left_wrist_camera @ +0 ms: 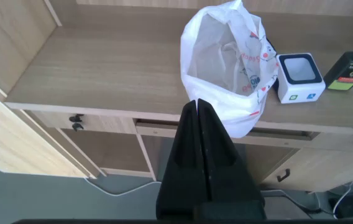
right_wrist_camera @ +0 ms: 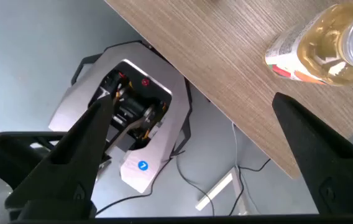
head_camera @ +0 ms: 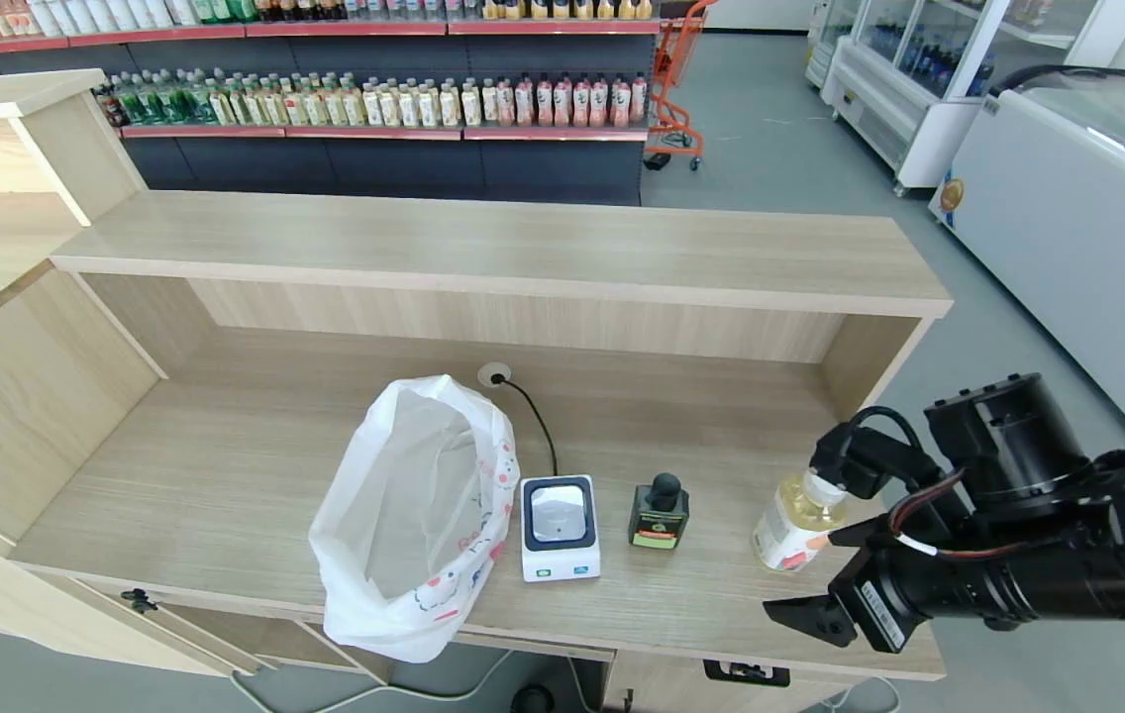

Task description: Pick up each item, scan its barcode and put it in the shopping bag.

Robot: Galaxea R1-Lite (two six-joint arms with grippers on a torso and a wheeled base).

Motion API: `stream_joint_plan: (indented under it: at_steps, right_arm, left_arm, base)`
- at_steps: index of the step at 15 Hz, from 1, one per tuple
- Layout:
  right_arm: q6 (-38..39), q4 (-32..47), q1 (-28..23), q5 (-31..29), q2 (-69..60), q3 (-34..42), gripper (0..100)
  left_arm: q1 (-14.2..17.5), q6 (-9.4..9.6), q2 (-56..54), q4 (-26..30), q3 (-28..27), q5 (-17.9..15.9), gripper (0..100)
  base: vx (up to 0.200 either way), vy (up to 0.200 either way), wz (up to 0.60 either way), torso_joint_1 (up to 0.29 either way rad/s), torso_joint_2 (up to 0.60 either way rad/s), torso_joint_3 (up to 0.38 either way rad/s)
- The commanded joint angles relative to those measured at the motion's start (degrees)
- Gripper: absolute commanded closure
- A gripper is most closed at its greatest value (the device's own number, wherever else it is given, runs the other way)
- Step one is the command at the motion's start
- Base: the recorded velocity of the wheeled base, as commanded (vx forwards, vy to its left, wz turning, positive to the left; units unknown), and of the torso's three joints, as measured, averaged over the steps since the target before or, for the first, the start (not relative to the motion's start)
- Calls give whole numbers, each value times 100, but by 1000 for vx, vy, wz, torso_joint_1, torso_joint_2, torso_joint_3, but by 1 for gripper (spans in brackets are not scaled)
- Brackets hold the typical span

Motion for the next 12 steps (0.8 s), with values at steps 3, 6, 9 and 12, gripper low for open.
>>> stream_joint_plan:
  at_steps: [3, 6, 9, 12]
  right_arm:
    - [-258, -698, 5, 6, 769, -19, 0]
    - [-381, -1463, -65, 6, 1129, 130, 0]
    - [-434, -1718, -83, 6, 1393, 86, 0]
    - [-548, -2711, -127, 59, 1911, 95, 0]
  left_arm:
    - [0, 1, 9, -1, -2, 1, 100]
    - [0, 1, 9, -1, 7, 1, 100]
    - [0, 1, 9, -1, 7, 1, 100]
    - [0, 1, 9, -1, 7, 1, 100]
  base:
    - [0, 0, 0, 0, 0, 0]
    - [0, 0, 0, 0, 0, 0]
    - [0, 0, 0, 0, 0, 0]
    - [0, 0, 0, 0, 0, 0]
